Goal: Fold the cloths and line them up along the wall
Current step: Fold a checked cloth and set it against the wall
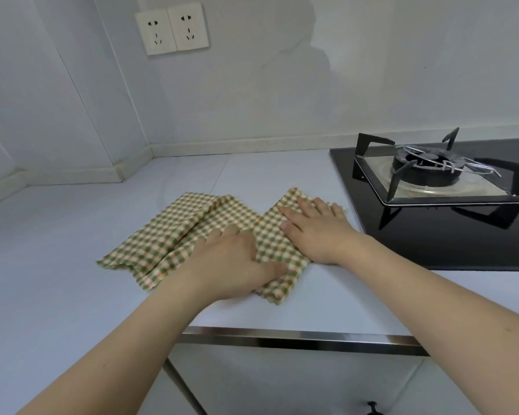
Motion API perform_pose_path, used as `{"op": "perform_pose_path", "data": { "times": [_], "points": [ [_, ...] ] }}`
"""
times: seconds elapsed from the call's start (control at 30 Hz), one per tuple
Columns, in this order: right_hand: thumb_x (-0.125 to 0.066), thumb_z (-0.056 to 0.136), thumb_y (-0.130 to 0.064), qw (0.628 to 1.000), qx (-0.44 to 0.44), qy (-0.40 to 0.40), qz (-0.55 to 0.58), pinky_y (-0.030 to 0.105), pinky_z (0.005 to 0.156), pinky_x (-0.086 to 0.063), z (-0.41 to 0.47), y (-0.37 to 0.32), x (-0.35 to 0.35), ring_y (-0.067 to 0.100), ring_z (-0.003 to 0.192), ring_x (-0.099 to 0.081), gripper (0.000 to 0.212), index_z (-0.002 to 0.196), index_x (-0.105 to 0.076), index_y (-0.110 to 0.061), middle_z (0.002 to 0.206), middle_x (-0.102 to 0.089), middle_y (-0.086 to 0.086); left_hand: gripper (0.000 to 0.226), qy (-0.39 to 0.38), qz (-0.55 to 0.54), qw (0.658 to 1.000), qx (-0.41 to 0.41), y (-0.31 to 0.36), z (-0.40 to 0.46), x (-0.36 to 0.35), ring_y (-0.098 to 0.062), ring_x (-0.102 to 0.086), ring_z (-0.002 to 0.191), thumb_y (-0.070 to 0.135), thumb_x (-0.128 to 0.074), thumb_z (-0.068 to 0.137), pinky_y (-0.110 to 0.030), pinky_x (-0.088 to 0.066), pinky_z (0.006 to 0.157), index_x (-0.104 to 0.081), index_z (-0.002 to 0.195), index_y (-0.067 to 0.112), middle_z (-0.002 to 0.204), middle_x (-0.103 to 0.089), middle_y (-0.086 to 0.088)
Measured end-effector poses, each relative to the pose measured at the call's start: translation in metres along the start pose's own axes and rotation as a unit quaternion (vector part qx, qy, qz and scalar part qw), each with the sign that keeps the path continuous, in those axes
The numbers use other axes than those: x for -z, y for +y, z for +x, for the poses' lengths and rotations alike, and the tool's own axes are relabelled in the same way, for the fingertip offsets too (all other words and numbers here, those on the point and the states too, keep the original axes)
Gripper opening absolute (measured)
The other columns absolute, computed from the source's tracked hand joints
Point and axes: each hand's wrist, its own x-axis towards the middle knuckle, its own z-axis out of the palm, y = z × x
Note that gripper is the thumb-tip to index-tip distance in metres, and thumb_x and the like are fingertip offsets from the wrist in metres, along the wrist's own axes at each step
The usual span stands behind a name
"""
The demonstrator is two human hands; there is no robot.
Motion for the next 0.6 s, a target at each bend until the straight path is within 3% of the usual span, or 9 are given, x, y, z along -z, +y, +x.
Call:
{"op": "perform_pose_path", "data": {
  "times": [0.07, 0.13, 0.27, 0.4, 0.53, 0.6],
  "points": [
    [-0.01, 0.098, -0.055, 1.0, 0.005, -0.007, -0.002, 0.05, 0.117, 0.01, 0.002, 0.002, 0.002, 0.026, 0.148, 0.009, 0.054, 0.151, -0.004, -0.044, 0.162, 0.006, -0.002, 0.028, 0.107, -0.051, 0.991, -0.06, 0.005, 0.003, -0.006, -0.018, -0.045, 0.094, 0.051, -0.052, 0.088, -0.031, -0.036, 0.081, -0.049, 0.087, 0.023, 0.096, -0.049, 0.005],
    [-0.008, 0.098, -0.056, 1.0, 0.015, -0.022, -0.001, 0.048, 0.118, 0.009, 0.004, 0.008, 0.006, 0.025, 0.148, 0.009, 0.051, 0.149, -0.003, -0.049, 0.162, 0.007, -0.005, 0.025, 0.129, -0.099, 0.982, -0.099, 0.012, 0.003, -0.014, -0.016, -0.047, 0.085, 0.041, -0.05, 0.094, -0.027, -0.034, 0.072, -0.051, 0.083, 0.019, 0.087, -0.05, 0.005],
    [-0.004, 0.1, -0.052, 0.999, 0.033, -0.04, -0.006, 0.044, 0.119, 0.007, 0.008, 0.019, 0.011, 0.022, 0.148, 0.009, 0.048, 0.148, 0.0, -0.05, 0.161, 0.008, -0.01, 0.033, 0.081, -0.06, 0.989, -0.108, 0.009, 0.007, -0.025, -0.012, -0.041, 0.081, 0.057, -0.047, 0.092, -0.026, -0.026, 0.069, -0.042, 0.082, 0.026, 0.082, -0.044, 0.012],
    [-0.008, 0.101, -0.05, 0.999, 0.031, -0.025, -0.009, 0.041, 0.119, 0.008, 0.011, 0.02, 0.008, 0.021, 0.148, 0.008, 0.049, 0.15, -0.001, -0.046, 0.161, 0.009, -0.01, 0.05, -0.008, -0.05, 0.995, -0.087, 0.006, 0.007, -0.016, -0.01, -0.043, 0.087, 0.078, -0.051, 0.073, -0.029, -0.031, 0.074, -0.042, 0.087, 0.031, 0.091, -0.045, 0.015],
    [-0.009, 0.101, -0.049, 0.999, 0.035, -0.017, -0.003, 0.041, 0.119, 0.007, 0.009, 0.022, 0.007, 0.021, 0.148, 0.008, 0.05, 0.15, -0.002, -0.045, 0.161, 0.009, -0.009, 0.058, -0.057, -0.036, 0.996, -0.065, 0.011, 0.006, -0.008, -0.01, -0.041, 0.091, 0.084, -0.056, 0.063, -0.03, -0.034, 0.076, -0.039, 0.087, 0.034, 0.096, -0.043, 0.016],
    [-0.01, 0.101, -0.05, 0.999, 0.038, -0.016, -0.002, 0.042, 0.119, 0.007, 0.009, 0.022, 0.007, 0.021, 0.149, 0.007, 0.05, 0.15, -0.002, -0.045, 0.161, 0.008, -0.009, 0.06, -0.068, -0.031, 0.995, -0.07, 0.01, 0.001, -0.006, -0.01, -0.038, 0.098, 0.082, -0.057, 0.065, -0.029, -0.033, 0.084, -0.04, 0.096, 0.034, 0.102, -0.04, 0.016]
  ]
}}
